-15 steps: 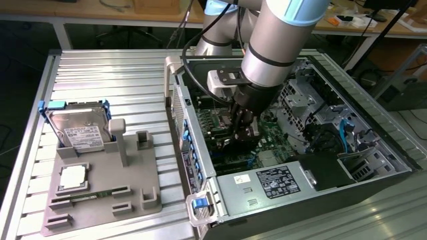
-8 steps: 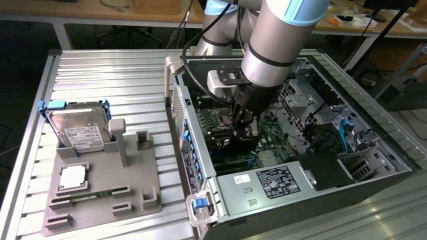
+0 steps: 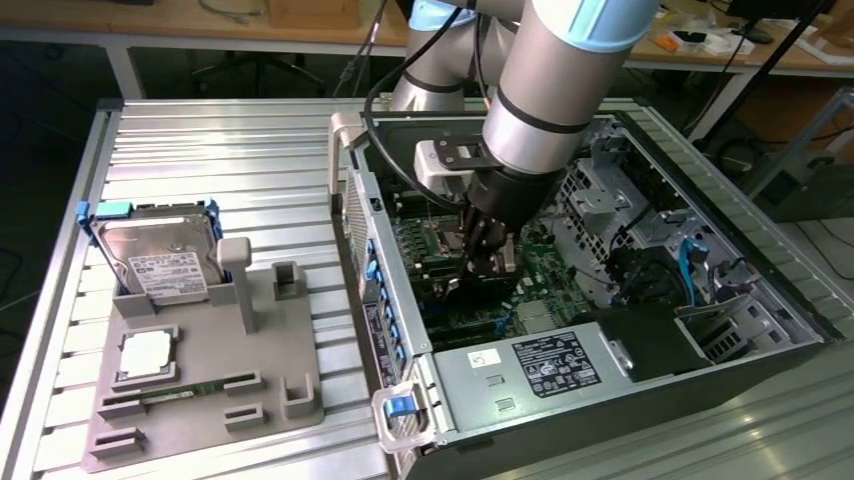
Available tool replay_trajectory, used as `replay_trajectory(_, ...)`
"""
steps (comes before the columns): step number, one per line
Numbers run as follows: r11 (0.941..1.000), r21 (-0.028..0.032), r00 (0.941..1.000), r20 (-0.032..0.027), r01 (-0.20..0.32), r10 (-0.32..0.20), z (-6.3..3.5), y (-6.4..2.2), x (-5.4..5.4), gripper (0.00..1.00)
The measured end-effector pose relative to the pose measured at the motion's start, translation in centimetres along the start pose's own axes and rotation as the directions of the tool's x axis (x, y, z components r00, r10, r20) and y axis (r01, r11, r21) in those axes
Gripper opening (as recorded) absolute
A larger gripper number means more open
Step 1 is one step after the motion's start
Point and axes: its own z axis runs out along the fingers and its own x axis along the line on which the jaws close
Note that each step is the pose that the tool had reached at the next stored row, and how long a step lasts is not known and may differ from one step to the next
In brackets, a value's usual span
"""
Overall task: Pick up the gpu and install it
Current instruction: 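Press down on the gpu until it lock into place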
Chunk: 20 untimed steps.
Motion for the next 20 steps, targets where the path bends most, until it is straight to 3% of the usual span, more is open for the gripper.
replay_trajectory(2,1.0,0.0003,1.0,0.0,0.0,0.0,0.02,0.03,0.0,0.11)
replay_trajectory(5,1.0,0.0004,1.0,0.0,0.0,0.0,0.82,-0.72,-0.1,0.11)
replay_trajectory(7,1.0,0.0002,1.0,-0.0008,-0.001,0.001,1.12,-0.74,-0.1,0.11)
replay_trajectory(10,1.0,0.0009,1.0,0.0004,-0.001,0.001,0.58,-0.62,-0.1,0.11)
replay_trajectory(13,1.0,0.0007,1.0,0.0066,0.0,0.0,-1.54,0.39,-0.1,0.11)
replay_trajectory(15,1.0,0.0006,1.0,0.0066,0.0,0.0,-2.37,1.16,-0.1,0.11)
replay_trajectory(20,1.0,0.0007,1.0,0.0064,-0.001,0.001,-2.6,3.3,-0.2,0.11)
